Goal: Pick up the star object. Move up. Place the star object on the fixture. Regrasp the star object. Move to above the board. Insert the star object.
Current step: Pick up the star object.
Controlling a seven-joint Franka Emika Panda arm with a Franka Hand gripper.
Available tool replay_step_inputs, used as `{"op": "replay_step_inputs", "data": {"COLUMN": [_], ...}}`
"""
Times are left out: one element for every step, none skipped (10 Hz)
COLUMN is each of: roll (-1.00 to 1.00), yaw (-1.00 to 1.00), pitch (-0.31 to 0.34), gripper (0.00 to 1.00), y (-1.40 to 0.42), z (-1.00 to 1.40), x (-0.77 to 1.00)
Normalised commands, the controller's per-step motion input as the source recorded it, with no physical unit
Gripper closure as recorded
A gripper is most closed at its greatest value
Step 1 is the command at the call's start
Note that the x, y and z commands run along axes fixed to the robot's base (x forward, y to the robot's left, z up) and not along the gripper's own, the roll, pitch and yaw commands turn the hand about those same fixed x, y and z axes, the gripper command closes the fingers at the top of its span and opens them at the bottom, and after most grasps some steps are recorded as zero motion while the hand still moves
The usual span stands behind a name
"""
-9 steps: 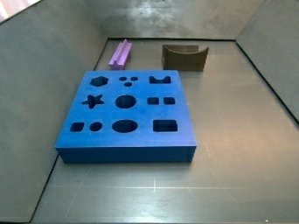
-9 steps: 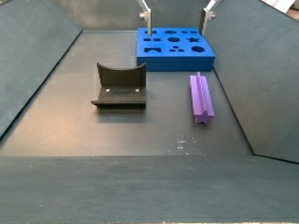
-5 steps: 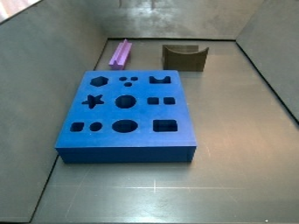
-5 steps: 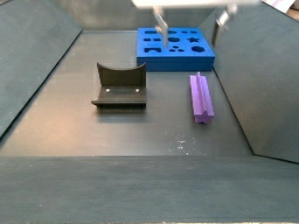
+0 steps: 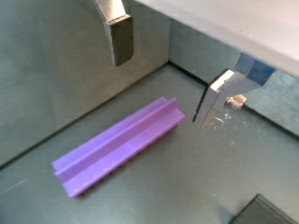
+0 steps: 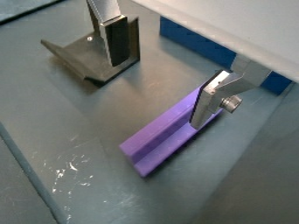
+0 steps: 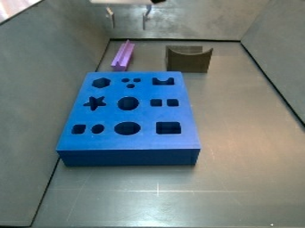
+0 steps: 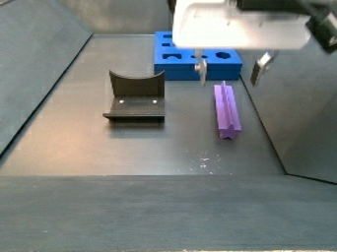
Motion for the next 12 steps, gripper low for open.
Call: {"op": "replay_step_inputs", "data": {"roll": [0.0,0.0,-0.02,-0.09,-0.14,-0.21,-0.23,-0.23,-0.28,-0.34,-0.31,-0.26], "yaw": [-0.26,-0.34,-0.39,-0.29,-0.23,-0.01,0.19,0.47,0.4,0.24,0.1,0.0], "pitch": [-0.009,-0.014,-0.057,-0.093,-0.1,-0.067,-0.057,-0.059,-0.064,-0.091,-0.096,-0.096], "gripper": [0.0,0.0,0.0,0.0,0.0,0.0,0.0,0.0,0.0,0.0,0.0,0.0], "y": [0.1,0.0,0.0,-0.09,-0.13,-0.03,0.0,0.0,0.0,-0.03,0.0,-0.03], "z": [-1.0,-1.0,-1.0,-0.95,-0.85,-0.73,-0.65,-0.63,-0.52,-0.39,-0.44,-0.56], "x": [0.41,0.15,-0.07,-0.01,-0.03,-0.29,-0.13,0.0,-0.04,-0.15,-0.26,-0.25]}}
